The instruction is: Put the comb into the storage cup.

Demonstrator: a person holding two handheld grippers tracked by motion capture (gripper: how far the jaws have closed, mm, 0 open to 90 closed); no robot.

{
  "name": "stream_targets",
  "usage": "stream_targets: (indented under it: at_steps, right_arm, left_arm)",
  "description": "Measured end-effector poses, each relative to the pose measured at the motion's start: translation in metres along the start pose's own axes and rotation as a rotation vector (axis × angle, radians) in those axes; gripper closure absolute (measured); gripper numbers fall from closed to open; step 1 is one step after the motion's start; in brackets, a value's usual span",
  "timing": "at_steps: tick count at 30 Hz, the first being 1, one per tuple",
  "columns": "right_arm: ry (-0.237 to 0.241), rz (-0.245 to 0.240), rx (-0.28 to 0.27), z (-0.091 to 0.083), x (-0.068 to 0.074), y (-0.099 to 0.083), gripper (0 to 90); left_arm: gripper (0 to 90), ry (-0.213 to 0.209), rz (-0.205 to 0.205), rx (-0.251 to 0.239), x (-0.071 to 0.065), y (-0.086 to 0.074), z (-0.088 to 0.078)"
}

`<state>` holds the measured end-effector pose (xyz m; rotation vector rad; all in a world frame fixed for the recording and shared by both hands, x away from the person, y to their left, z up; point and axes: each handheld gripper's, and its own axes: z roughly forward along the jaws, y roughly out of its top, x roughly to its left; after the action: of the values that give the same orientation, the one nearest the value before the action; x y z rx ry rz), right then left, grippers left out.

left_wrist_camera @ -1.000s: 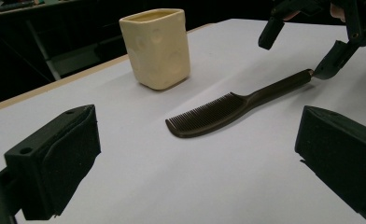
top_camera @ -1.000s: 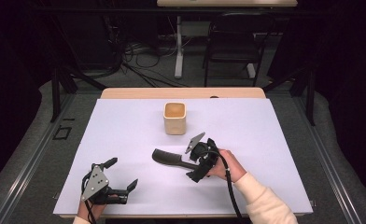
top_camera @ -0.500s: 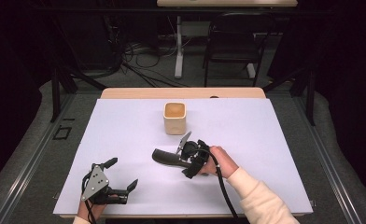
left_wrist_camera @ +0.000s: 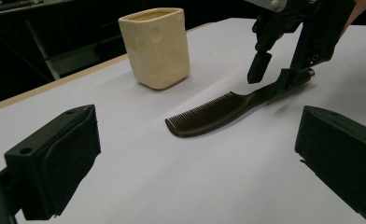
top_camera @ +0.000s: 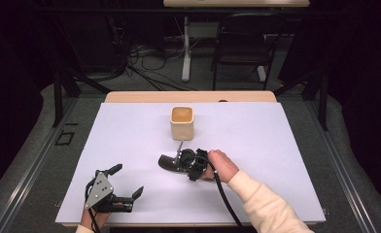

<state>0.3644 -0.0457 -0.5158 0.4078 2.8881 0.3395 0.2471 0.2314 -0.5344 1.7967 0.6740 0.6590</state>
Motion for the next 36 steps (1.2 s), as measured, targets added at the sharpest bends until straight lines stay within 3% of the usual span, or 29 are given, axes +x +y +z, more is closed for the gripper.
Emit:
stream_targets:
  at_steps: [5, 16, 27, 36]
  right_arm:
    - [-0.007, 0.001, 0.055, 0.006, -0.001, 0.005, 63.1]
    - [0.007, 0.018, 0.109, 0.015, -0.004, 0.010, 66.3]
    - [0.009, 0.052, 0.118, 0.017, -0.005, 0.012, 71.9]
    - [0.037, 0.060, 0.079, 0.013, -0.005, 0.008, 72.2]
  left_arm:
    - [0.1, 0.000, -0.003, -0.001, 0.000, 0.000, 0.000]
    - [0.1, -0.002, -0.006, 0.001, 0.000, 0.000, 0.000]
    - [0.2, 0.000, -0.004, 0.010, 0.001, 0.000, 0.001]
    - [0.2, 0.000, -0.011, 0.016, 0.000, -0.001, 0.001]
